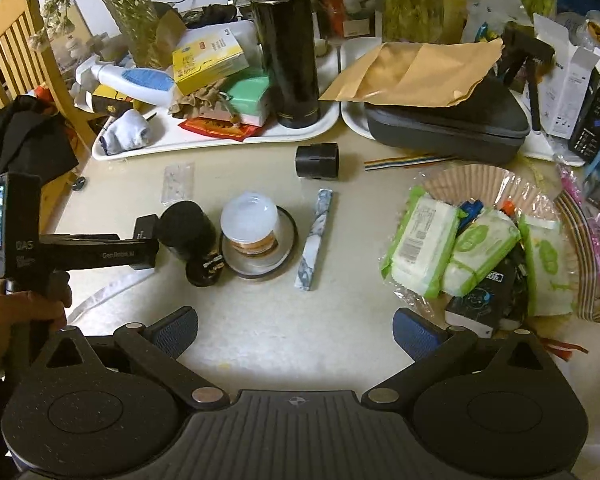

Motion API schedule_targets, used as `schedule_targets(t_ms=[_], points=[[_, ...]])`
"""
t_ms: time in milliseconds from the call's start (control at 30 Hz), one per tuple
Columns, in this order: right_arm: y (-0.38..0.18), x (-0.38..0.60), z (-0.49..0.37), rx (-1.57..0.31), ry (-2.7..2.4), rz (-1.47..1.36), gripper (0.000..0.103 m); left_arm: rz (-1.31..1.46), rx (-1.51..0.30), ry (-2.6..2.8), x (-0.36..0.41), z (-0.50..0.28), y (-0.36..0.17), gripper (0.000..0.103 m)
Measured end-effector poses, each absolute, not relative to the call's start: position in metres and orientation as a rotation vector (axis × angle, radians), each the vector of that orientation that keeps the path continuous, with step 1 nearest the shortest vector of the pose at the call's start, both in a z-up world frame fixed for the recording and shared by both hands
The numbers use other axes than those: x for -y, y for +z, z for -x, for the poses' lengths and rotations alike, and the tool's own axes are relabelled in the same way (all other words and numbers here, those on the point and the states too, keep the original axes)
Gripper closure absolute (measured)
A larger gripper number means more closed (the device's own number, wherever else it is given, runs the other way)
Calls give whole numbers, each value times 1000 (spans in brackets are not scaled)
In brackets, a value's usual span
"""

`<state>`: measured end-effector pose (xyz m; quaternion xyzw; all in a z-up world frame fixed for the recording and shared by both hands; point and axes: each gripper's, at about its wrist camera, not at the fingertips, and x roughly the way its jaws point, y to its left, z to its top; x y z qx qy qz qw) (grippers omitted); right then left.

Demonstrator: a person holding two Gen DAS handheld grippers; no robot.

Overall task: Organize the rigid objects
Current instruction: 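Reach the left gripper to the black rectangular case and grasp it, then grasp the white-lidded orange jar with the right gripper while the left holds the case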

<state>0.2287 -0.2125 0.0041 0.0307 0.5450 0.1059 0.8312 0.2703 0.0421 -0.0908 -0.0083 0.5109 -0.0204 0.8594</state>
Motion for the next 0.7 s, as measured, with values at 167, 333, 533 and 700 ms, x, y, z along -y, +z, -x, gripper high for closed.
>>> schedule_targets(t_ms=[167,333,533,700], points=[[0,217,-229,-1174,223,-84,0,-31,-1084,-40,-35,-273,-100,60],[1,218,-228,-1160,200,-87,0,-64,-1085,-44,-34,-272,-99,72],[-1,218,-229,-1162,196,-83,0,-78,-1080,-27,-37,-266,-92,72],[-2,220,-230,-1165,185,-103,0,-64,-1091,-56,-40,-259,-79,72]])
